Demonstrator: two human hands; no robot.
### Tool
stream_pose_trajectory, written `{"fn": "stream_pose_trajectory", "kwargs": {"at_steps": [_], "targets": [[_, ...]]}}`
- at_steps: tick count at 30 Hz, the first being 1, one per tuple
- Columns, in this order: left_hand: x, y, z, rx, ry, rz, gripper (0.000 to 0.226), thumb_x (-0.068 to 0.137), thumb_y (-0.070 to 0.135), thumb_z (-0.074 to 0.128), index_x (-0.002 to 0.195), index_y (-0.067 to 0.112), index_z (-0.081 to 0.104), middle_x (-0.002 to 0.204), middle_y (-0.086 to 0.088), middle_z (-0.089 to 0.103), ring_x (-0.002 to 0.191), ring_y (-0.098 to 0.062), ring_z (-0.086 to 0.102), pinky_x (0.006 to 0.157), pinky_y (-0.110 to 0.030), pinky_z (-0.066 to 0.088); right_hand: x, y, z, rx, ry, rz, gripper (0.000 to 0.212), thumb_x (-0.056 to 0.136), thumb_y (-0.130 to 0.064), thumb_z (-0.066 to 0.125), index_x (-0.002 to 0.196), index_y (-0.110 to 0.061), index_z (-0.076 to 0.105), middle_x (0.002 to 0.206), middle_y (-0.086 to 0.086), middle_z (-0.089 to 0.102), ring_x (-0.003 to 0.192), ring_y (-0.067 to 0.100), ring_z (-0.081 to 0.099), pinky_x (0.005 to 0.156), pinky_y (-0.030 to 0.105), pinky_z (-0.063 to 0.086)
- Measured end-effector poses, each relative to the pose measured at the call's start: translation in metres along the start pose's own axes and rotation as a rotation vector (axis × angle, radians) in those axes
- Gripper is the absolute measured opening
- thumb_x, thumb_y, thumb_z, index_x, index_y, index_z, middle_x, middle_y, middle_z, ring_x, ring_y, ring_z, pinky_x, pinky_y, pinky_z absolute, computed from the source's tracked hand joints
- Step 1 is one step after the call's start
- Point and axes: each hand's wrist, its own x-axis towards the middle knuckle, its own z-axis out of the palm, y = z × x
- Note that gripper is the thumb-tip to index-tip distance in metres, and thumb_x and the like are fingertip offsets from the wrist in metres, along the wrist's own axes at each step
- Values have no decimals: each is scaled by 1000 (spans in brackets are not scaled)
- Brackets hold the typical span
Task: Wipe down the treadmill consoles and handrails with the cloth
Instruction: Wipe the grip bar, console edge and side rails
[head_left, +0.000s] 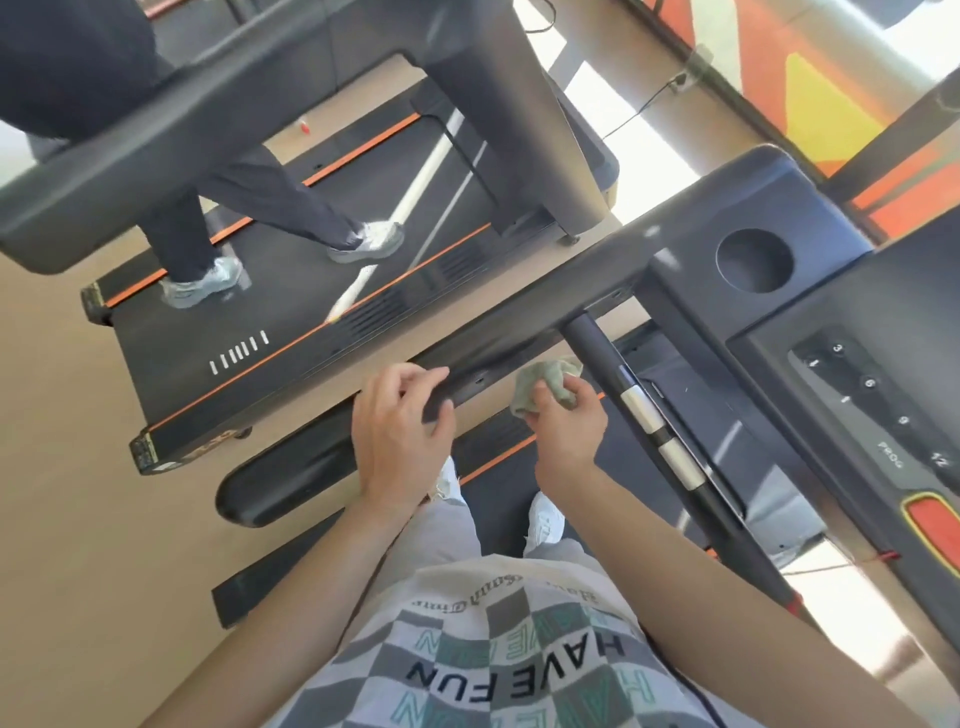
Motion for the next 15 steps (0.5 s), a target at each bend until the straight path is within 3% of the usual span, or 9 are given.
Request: {"fn": "stream_pose_trajectory", "kwargs": {"at_steps": [3,5,7,11,15], "targets": [[-3,-30,-6,132,34,-17,33,88,24,71,121,23,72,124,0,63,110,-23,56,88,-37,41,-5,-1,18,132,-177,12,35,81,-20,62,114,-20,73,106,1,69,96,14,68,88,36,60],[-9,-46,-7,121,-15,-69,32,92,26,70,124,25,72,124,3,64,110,-22,58,90,-37,42,-5,4,25,176,-201,35,43,84,-18,58,125,-14,69,129,5,64,112,16,66,92,35,59],[-15,-55,-8,74,-45,-84,32,94,25,69,126,26,71,121,5,66,108,-19,58,89,-38,46,-8,14,27,170,-182,36,41,87,-10,60,128,-11,67,131,6,63,112,21,67,91,37,59],[-17,-53,-6,20,-32,-144,33,93,23,71,126,25,72,119,6,67,108,-16,56,87,-37,46,-15,30,35,91,-183,77,31,82,5,71,109,-8,74,113,9,69,99,27,71,82,38,62],[-19,-53,-4,23,-19,-144,33,93,24,72,126,26,72,119,7,67,107,-15,56,86,-37,46,-7,16,40,126,-115,117,23,82,8,69,86,-15,70,101,7,68,91,24,70,75,34,62]]}}
